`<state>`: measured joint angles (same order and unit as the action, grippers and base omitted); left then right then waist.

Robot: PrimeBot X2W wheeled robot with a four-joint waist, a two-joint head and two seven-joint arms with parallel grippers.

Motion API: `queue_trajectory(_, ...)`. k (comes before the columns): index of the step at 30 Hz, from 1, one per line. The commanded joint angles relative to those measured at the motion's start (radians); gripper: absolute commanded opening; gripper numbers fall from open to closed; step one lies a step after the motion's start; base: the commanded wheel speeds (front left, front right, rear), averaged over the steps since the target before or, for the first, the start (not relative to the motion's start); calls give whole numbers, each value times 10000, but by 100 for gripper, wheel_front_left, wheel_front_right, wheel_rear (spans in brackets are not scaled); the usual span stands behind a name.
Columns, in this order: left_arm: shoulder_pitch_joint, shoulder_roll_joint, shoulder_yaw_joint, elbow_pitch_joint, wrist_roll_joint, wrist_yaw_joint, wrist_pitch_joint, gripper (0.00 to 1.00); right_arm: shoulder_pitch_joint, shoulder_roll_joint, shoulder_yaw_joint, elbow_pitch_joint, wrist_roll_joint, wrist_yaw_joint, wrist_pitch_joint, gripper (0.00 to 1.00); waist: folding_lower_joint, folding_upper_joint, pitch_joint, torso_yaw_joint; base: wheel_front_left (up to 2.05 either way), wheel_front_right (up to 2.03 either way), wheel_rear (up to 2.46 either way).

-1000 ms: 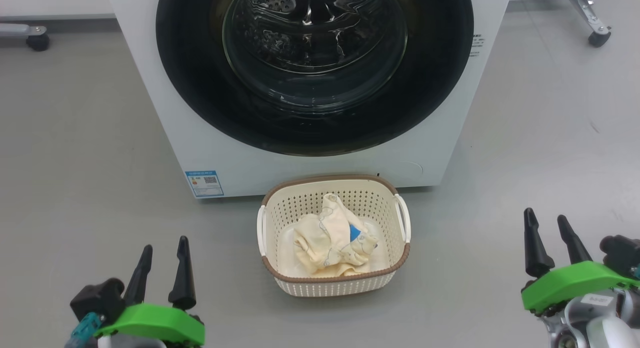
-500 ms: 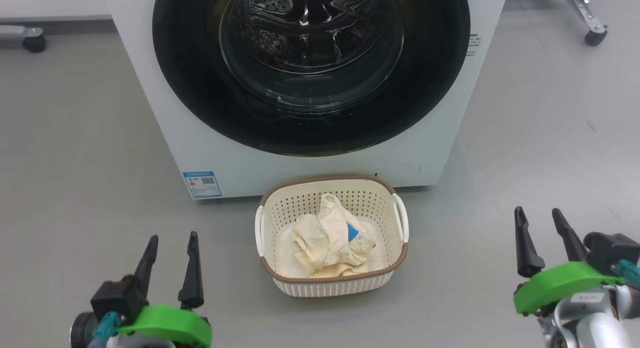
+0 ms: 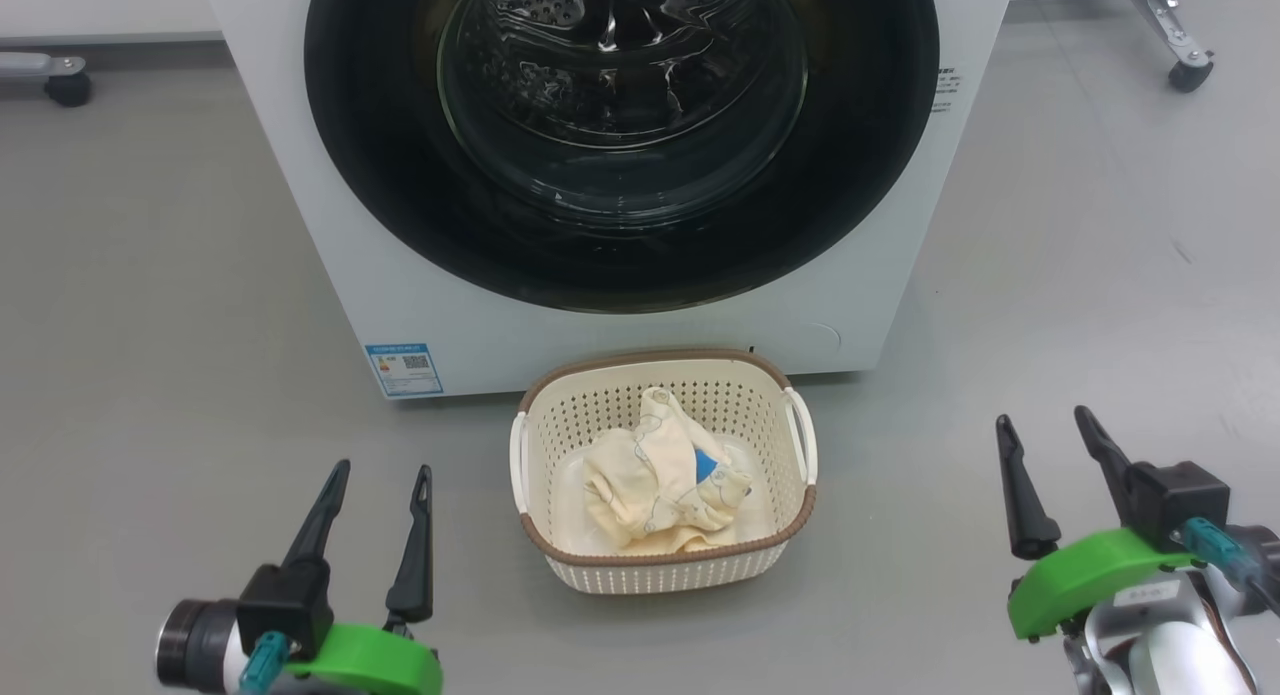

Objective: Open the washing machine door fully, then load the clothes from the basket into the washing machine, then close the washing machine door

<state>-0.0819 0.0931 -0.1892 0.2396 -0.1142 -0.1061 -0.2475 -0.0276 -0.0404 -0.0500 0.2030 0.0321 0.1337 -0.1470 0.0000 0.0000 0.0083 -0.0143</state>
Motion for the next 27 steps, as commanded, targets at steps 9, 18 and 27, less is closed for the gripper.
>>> queue_trajectory(9, -528, 176, 332, -213, 113, -47, -143, 100, -512, -254, 318, -353, -27, -30, -197, 100, 0, 0, -68, 37, 0, 0, 0)
queue_trajectory(18, -538, 172, 378, -53, 46, -49, -143, 100, -507, -234, 270, -302, 8, -30, -238, 100, 0, 0, -111, 61, 0, 0, 0)
queue_trajectory(27, -568, 217, 329, 99, 84, -47, -143, 100, -504, -217, 272, -241, 44, -30, -257, 100, 0, 0, -123, 33, 3, 3, -6)
